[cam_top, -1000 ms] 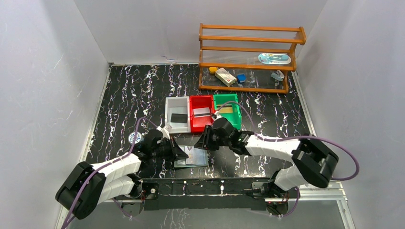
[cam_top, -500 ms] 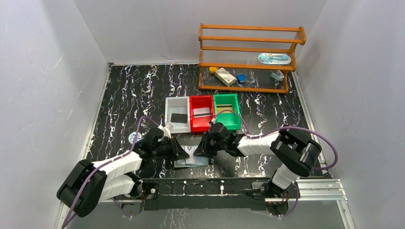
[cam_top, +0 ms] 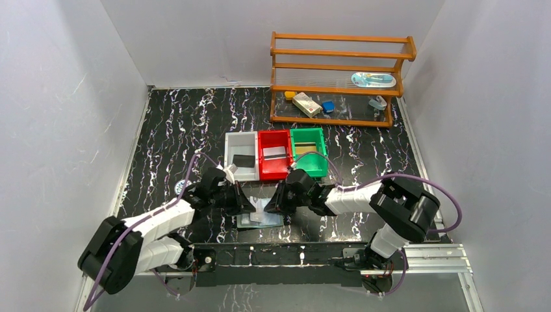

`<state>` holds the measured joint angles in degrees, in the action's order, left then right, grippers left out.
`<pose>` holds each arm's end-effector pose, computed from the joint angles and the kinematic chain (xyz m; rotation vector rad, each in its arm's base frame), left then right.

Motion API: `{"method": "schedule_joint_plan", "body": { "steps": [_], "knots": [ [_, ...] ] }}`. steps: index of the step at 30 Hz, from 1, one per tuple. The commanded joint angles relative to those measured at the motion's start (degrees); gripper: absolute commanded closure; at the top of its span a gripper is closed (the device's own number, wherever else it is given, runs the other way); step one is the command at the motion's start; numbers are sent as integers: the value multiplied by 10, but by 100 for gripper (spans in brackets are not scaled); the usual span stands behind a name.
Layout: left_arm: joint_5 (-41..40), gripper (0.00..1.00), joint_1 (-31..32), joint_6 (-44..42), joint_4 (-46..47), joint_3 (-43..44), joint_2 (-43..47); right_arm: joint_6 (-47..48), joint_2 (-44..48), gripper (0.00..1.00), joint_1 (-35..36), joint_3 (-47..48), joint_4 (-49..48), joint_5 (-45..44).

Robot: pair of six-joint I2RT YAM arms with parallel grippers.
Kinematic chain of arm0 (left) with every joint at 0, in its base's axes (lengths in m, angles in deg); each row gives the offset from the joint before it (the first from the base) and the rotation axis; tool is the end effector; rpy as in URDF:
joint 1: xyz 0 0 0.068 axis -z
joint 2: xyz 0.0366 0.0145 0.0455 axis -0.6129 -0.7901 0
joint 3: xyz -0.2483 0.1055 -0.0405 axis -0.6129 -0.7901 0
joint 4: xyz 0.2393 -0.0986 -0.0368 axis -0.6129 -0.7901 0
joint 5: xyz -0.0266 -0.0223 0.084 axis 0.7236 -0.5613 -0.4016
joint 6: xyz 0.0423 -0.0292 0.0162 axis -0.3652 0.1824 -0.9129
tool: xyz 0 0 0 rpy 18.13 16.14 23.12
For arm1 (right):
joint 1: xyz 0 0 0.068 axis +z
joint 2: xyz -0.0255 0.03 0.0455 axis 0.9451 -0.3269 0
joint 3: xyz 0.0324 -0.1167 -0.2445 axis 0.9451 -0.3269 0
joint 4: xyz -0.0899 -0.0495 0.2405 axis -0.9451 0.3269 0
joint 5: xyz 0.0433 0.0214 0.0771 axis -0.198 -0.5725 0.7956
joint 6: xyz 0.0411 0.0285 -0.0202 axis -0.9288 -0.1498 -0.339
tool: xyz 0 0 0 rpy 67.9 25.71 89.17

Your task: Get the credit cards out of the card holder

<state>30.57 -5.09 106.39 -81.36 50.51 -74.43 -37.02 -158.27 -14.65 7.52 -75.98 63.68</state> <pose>0.1653 -0.1248 0.1525 -0.0811 2.4921 -1.2068 0.1587 0.2462 0.1384 0.1617 2.5590 1.1956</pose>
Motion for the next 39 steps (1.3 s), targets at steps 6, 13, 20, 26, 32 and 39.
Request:
{"method": "schedule_joint_plan", "body": {
  "steps": [6,13,20,26,32,39],
  "knots": [
    [-101,100,-4,-59,-172,55,128,67,52,64,-4,0,33,-26],
    [-65,100,-5,-69,-154,81,150,97,119,48,-11,19,17,-21],
    [-2,100,-6,-85,-104,98,158,97,208,24,-19,-31,-10,-70],
    [176,100,-67,-27,3,79,112,84,272,25,-63,-103,-103,-6],
    [266,100,-92,86,197,38,80,74,264,33,-98,-108,-159,86],
    [284,100,-92,95,212,40,75,54,231,42,-99,-110,-259,132]
  ]
}}
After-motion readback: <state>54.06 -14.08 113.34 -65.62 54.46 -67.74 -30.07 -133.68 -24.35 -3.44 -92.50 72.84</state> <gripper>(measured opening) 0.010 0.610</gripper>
